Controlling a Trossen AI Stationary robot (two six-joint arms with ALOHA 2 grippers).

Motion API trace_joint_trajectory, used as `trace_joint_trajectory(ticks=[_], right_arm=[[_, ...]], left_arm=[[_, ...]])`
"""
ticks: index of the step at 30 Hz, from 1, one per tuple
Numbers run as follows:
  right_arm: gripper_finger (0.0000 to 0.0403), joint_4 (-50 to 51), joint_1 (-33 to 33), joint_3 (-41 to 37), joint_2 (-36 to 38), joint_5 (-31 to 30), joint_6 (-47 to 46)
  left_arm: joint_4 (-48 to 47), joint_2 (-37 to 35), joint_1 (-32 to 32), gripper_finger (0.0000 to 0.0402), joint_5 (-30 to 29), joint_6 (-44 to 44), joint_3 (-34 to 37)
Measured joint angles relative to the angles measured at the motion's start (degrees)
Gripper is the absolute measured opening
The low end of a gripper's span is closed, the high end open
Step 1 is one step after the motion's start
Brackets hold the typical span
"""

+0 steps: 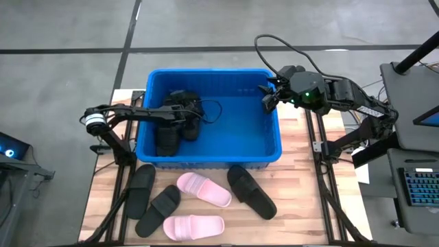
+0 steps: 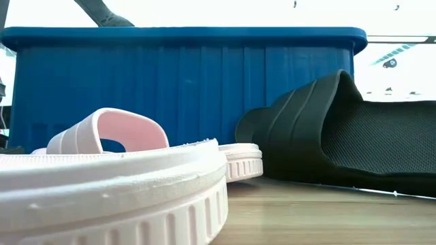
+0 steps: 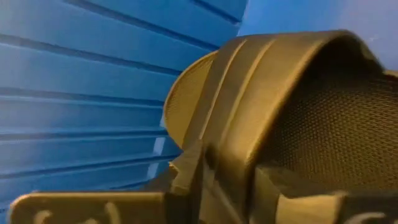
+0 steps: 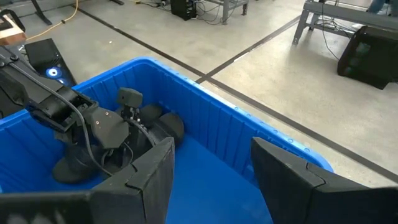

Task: Pick and place slides into bin
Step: Put the black slide into the blue container, then stack the right black slide on top of the black slide into the blue container

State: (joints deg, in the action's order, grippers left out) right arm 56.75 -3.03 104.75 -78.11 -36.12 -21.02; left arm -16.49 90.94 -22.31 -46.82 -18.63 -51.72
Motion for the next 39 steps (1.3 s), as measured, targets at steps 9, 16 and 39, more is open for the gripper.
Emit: trace_joint_trajectory(ticks=[9,16,39], right_arm=[[0.0201,0.0,0.0,0.0,0.0,0.0,0.1],[0.0201,0.0,0.0,0.0,0.0,0.0,0.2],[0.0201,0.0,0.0,-0.2,0.0,0.0,0.0]], left_arm=[[-0.5,-0.6,0.0,0.0162,4.8,-0.3,0.0],[-1.4,-0.9,0.1,0.022,4.9,-0.3,0.0],[-8.4,-10.7,0.2,0.0297,12.3,-1.4,-4.1]])
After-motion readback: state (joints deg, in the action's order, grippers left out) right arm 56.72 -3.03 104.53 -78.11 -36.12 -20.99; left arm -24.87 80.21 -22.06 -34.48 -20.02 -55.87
